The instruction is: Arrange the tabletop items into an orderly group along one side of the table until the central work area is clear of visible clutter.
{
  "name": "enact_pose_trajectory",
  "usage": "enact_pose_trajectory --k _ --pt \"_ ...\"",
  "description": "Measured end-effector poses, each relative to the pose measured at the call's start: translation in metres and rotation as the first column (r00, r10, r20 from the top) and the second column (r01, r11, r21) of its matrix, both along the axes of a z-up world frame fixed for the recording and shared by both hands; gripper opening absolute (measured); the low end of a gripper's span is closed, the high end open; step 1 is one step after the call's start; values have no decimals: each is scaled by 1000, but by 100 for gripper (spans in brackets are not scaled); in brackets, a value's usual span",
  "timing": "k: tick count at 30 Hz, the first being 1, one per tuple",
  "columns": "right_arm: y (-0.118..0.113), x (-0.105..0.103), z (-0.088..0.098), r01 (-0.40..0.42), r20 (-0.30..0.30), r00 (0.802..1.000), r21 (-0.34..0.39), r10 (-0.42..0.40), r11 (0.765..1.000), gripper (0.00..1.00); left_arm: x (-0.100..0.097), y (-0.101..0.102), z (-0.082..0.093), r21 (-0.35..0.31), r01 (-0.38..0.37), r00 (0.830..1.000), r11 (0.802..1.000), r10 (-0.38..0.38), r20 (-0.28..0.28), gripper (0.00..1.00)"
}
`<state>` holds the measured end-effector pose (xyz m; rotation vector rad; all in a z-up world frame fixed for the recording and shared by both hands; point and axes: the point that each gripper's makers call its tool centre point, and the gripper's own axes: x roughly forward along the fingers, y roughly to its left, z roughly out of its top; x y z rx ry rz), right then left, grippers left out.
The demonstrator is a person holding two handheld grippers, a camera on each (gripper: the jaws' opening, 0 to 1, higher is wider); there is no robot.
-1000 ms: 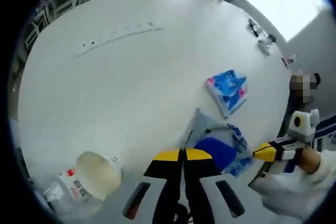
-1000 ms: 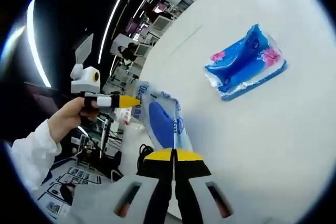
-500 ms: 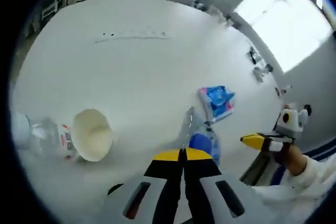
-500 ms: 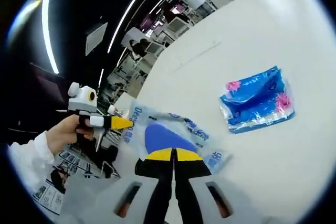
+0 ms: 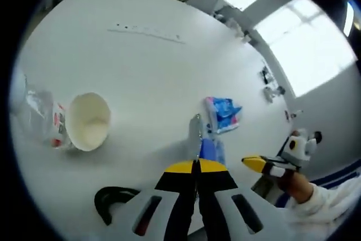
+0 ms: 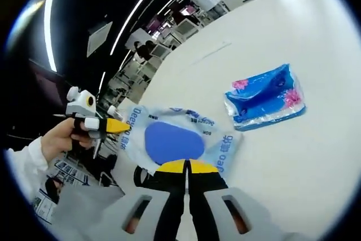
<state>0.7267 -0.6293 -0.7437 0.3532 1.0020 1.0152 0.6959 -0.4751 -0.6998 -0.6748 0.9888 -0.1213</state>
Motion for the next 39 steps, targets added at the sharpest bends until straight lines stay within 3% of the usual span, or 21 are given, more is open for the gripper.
enact_pose_trajectory --k 2,5,6,15,22,25,28,39 --pt "-5 3 -9 7 32 999 -36 -6 999 1 -2 -3 0 -5 -3 1000 1000 3 0 0" --pt "-8 0 -16 23 29 999 -75 -21 997 28 -3 -5 1 -11 -10 1000 1000 10 2 0" --pt "-7 -1 -19 20 40 999 -78 -17 997 30 -3 -4 1 -12 -11 1000 1000 11 2 0" --pt "1 -6 -55 -6 14 1000 -144 9 990 28 -6 -2 4 -21 -18 1000 1000 18 2 0" --pt "12 -9 -60 10 -15 1000 -126 -12 992 17 -12 -8 5 -33 -25 1000 999 25 1 0" --pt "8 -7 -61 7 11 1000 -144 -5 990 2 -13 -5 4 -32 -32 999 999 32 3 0" --pt "8 -6 -57 28 -16 999 -115 -30 993 0 -13 -6 4 -34 -36 999 999 36 7 0" --pt "2 12 -36 71 24 997 -72 -69 995 0 -20 4 -2 -12 -63 998 998 63 20 0"
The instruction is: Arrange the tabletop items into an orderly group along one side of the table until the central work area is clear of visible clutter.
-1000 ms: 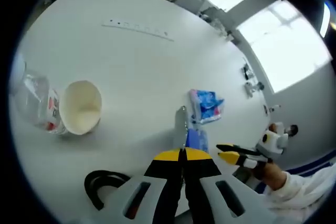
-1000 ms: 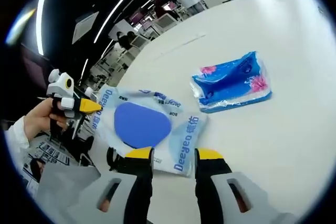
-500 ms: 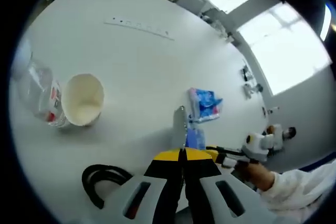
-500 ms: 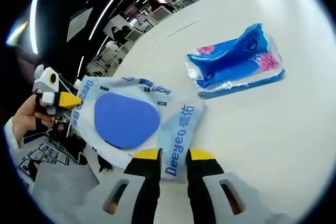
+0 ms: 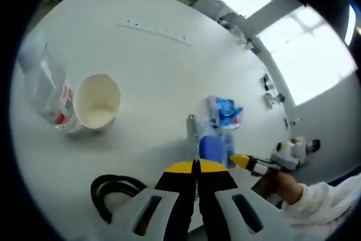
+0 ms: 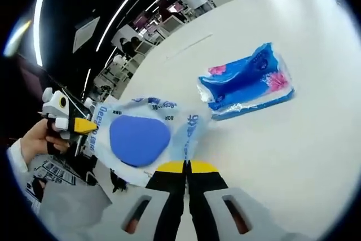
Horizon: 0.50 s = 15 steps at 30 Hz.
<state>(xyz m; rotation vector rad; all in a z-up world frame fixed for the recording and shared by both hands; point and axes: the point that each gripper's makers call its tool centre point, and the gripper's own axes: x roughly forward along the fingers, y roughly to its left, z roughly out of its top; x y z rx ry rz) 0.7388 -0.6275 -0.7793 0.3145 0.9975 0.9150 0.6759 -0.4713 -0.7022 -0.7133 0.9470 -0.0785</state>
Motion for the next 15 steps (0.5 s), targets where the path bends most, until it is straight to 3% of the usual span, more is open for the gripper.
enact_pose_trajectory --k 4,8,15 --pt "4 3 12 0 21 1000 7 -1 1000 0 -2 6 -3 35 3 1000 999 -3 0 0" --pt "9 5 26 -5 46 999 18 4 1000 0 -4 14 -4 123 44 999 991 -43 -8 0" --pt "16 7 39 -15 68 998 37 12 999 0 -4 25 -8 192 43 999 980 -42 -11 0"
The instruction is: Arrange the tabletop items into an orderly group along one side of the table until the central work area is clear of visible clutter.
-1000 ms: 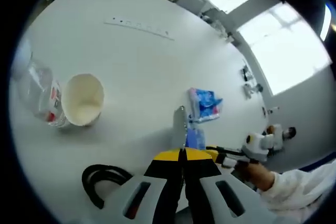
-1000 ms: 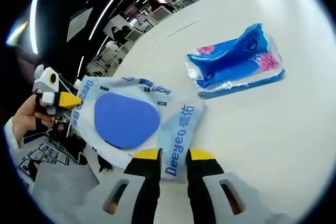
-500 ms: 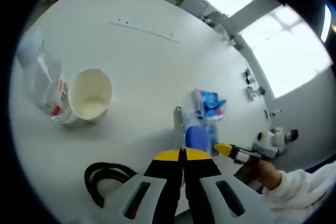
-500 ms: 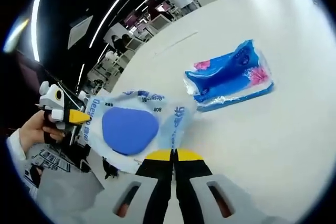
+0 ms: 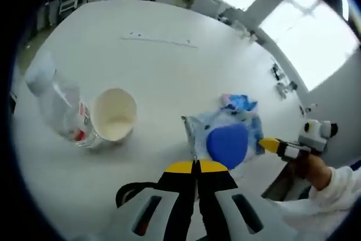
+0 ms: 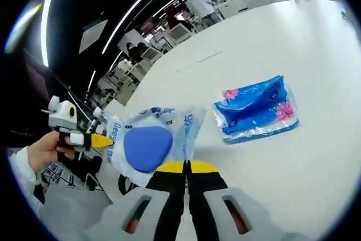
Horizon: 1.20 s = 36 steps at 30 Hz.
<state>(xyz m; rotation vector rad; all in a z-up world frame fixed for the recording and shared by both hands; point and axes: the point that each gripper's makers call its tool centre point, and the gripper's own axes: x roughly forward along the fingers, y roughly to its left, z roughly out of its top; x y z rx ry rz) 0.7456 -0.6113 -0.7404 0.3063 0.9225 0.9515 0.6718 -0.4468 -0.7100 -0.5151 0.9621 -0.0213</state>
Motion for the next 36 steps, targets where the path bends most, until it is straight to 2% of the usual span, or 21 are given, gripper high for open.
enact_pose_trajectory --k 5,8,15,23,26,36 --pt "4 1 9 -5 17 1000 6 5 1000 0 0 6 -3 44 -1 1000 999 1 4 0" --pt "8 4 8 -12 25 1000 1 12 1000 0 1 9 -6 79 19 1000 997 -19 3 0" --pt "11 5 8 -31 69 997 -34 34 999 0 4 11 -9 101 13 1000 995 -14 9 0" --pt "16 13 0 -46 91 994 -74 53 996 0 8 16 -18 154 12 1000 988 -12 -1 0" --pt "19 16 -4 -54 115 991 -98 65 994 0 11 20 -22 172 -5 1000 985 5 0 0" --pt "28 30 -21 -58 120 990 -146 76 988 0 16 26 -40 242 19 1000 970 -16 -14 0"
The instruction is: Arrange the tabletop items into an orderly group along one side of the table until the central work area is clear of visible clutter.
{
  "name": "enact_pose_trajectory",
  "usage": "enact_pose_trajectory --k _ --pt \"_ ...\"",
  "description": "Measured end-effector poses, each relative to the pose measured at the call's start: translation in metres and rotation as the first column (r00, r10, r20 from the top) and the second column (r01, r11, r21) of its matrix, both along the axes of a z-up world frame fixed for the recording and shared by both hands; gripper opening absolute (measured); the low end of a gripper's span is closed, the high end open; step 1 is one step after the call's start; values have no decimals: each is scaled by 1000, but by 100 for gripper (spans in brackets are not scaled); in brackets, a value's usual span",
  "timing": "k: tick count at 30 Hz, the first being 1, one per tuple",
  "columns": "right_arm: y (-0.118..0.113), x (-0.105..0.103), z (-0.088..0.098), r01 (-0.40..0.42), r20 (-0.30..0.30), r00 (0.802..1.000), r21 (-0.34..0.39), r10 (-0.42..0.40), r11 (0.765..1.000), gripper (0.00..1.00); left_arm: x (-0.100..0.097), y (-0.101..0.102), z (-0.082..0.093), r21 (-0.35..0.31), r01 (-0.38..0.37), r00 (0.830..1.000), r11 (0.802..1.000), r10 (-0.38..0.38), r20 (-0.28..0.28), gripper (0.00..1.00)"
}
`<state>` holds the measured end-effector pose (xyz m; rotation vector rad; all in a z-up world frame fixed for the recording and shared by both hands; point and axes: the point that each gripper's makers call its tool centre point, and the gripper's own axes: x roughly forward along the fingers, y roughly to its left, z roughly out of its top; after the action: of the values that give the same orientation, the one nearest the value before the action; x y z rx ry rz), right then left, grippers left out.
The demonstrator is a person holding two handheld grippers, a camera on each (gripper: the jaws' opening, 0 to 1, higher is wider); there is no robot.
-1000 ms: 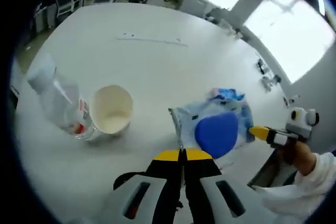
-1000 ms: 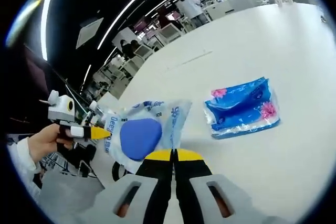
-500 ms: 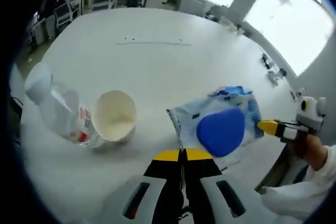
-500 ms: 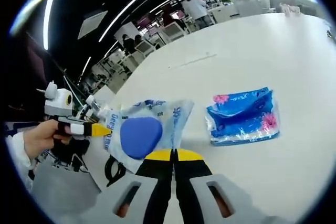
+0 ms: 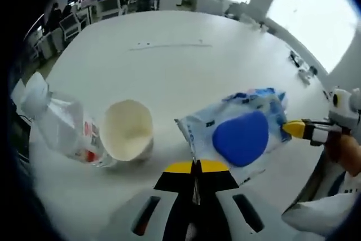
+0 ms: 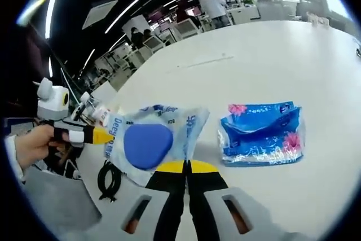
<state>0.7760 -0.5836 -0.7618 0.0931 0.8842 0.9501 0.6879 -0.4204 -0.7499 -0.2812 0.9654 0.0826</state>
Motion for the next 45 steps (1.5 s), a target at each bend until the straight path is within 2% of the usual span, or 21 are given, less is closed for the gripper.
enact_pose_trajectory --k 8,18,31,40,45 --pt "4 3 -5 -2 -2 1000 -12 2 1000 0 9 12 -10 8 -14 1000 1000 14 0 0" --pt "12 13 -16 -6 11 1000 -45 7 999 0 20 19 -23 39 9 1000 999 -8 -15 0" --pt "20 25 -26 -17 30 999 -78 20 997 0 31 25 -29 113 53 999 992 -51 -20 0" --pt "24 36 -32 -26 52 998 -105 32 994 0 37 25 -32 112 43 999 993 -42 -16 0" --pt "25 39 -38 -18 40 999 -116 23 993 0 43 29 -34 122 33 999 992 -33 0 0"
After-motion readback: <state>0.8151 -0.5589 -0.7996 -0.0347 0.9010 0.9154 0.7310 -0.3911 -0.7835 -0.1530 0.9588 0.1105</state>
